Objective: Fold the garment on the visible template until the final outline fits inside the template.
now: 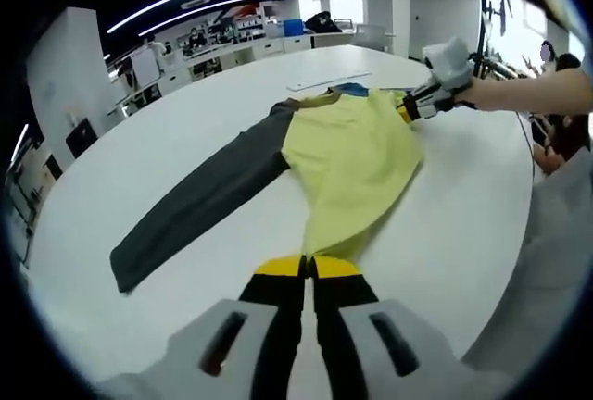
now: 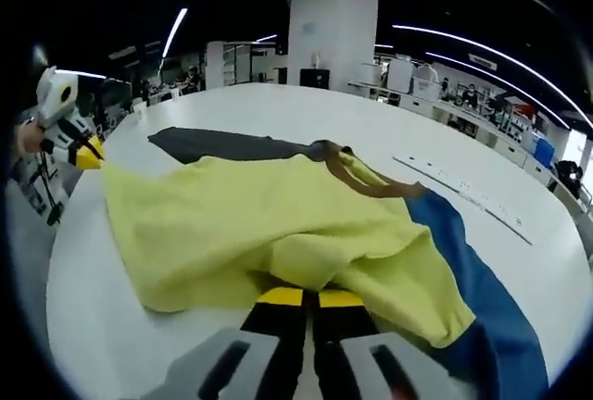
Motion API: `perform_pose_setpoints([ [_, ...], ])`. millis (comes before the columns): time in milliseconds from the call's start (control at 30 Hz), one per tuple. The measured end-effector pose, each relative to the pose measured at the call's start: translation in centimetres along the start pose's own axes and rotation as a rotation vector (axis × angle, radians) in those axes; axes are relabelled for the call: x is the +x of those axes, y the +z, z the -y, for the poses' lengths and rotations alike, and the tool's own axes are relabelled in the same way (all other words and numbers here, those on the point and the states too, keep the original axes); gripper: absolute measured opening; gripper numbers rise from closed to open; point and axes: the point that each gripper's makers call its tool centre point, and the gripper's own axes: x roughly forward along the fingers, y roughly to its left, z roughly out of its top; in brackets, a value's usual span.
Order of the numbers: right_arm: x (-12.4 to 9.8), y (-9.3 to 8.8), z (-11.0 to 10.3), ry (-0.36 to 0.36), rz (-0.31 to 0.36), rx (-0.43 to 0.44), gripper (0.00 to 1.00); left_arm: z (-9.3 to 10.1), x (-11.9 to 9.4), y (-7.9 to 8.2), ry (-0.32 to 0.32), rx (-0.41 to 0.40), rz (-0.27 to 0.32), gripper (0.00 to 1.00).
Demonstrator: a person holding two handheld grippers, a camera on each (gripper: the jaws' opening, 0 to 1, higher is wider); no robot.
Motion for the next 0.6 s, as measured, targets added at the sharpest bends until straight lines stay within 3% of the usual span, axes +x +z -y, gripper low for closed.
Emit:
perform_pose_setpoints([
  [300,-3.1,-0.9,0.1,-0.003,0.015,0.101,0.0,0.0,-0.1,0.1,0.0,0.002,0.004,0.0],
  [600,-8.1,-3.5,-0.3,-0.024,0.006,0.16,0.0,0.6,-0.2,-0.5,-0.012,0.018,-0.007,0.0],
])
